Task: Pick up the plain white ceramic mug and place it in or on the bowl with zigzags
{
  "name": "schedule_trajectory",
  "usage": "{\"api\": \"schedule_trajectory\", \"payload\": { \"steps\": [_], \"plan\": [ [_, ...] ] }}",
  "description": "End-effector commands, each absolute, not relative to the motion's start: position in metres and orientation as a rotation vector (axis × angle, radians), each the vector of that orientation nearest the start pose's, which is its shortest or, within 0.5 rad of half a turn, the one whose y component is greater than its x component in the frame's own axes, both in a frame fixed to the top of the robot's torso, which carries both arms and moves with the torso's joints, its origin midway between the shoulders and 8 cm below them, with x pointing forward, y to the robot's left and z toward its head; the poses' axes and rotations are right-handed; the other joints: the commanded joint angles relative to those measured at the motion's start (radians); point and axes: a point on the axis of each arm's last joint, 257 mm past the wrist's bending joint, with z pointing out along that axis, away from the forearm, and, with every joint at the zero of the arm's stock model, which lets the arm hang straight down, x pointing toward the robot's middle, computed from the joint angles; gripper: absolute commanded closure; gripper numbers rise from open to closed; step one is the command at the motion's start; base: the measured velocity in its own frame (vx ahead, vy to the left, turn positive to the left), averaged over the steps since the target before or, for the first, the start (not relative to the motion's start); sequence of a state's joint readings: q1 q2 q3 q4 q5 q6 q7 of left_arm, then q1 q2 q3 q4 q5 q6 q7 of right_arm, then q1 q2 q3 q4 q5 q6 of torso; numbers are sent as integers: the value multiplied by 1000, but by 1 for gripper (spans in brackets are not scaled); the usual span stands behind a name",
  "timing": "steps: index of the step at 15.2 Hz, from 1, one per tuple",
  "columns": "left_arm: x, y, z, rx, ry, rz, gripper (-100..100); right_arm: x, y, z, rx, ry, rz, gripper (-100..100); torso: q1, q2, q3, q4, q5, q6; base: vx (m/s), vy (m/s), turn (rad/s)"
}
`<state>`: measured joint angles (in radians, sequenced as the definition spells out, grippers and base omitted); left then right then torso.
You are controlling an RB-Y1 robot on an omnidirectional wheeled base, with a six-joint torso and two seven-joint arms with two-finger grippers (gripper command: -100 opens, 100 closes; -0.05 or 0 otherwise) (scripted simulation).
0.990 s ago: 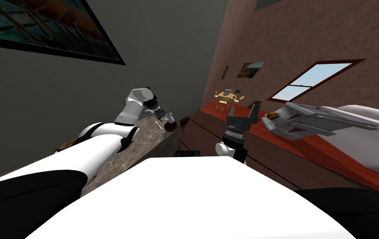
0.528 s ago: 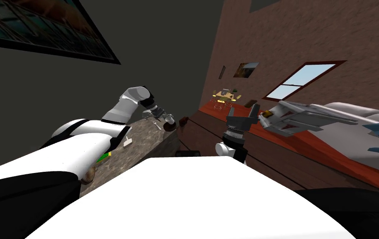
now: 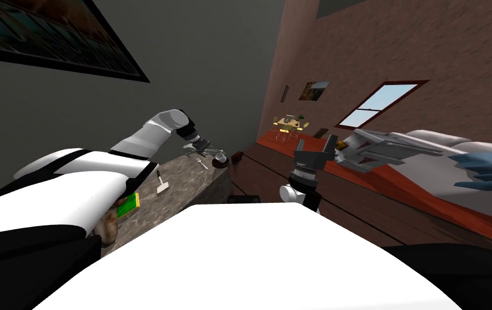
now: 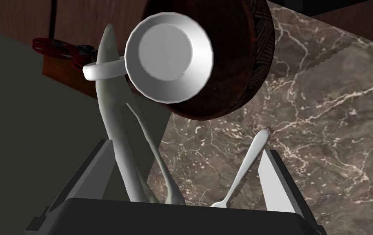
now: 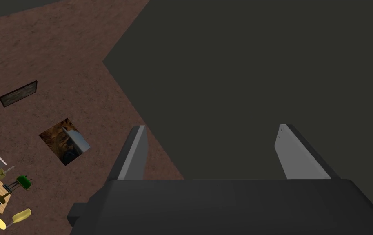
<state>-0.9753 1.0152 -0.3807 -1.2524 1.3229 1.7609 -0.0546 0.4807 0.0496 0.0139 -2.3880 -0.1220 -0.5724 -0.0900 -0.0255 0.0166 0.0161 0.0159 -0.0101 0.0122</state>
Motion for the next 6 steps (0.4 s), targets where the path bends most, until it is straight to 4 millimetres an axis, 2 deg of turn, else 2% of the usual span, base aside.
{"api": "schedule_trajectory", "payload": {
  "steps": [1,6],
  "plan": [
    [486,321,-113,-1743,2533,-418,-100,303,-289,88,627,329,1520,0,0,0,0,0,0,0,-4,10,-18],
    [486,321,-113,-1746,2530,-422,-100,303,-289,88,627,329,1520,0,-1,0,0,0,0,0,0,0,0]
  ]
}}
